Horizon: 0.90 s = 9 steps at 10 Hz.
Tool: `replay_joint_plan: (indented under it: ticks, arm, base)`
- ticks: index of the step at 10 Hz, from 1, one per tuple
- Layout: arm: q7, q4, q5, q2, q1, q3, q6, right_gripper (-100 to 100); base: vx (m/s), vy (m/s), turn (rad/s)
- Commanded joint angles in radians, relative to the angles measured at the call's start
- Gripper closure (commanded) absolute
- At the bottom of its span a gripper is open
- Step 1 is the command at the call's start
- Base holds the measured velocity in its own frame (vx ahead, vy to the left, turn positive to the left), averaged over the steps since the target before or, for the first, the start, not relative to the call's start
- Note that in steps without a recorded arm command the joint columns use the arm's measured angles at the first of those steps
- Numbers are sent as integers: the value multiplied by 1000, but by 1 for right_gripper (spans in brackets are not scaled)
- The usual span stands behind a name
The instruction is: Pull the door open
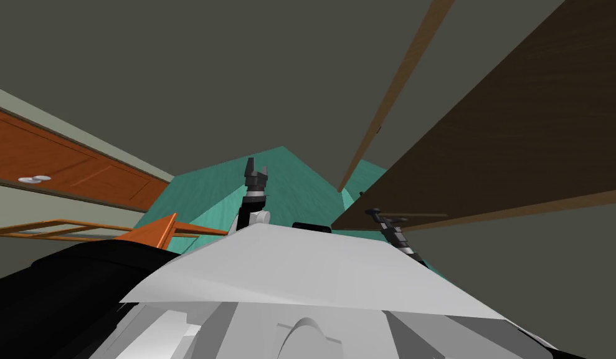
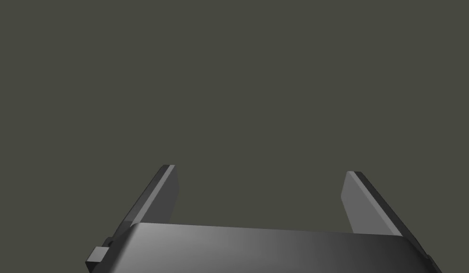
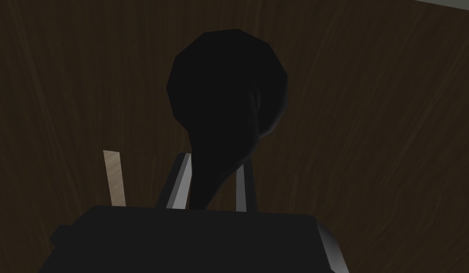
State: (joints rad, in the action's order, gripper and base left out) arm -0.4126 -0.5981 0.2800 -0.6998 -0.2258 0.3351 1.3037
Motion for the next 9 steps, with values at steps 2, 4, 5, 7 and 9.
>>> replay_joint_plan:
  ticks: [2, 4, 5, 7, 9]
  arm:
    - [-1, 13, 5, -4, -2, 6, 21, 100]
    - [-2, 21, 8, -6, -1, 10, 30, 100]
    - [-4, 25, 4, 0, 3, 13, 27, 100]
    - [-6, 36, 5, 0, 8, 19, 35, 100]
    - [-8, 45, 7, -1, 14, 23, 41, 100]
  base:
    - [-205, -96, 175]
    - [-189, -72, 120]
    - [-84, -28, 29]
    - [-161, -54, 155]
    - [-162, -56, 125]
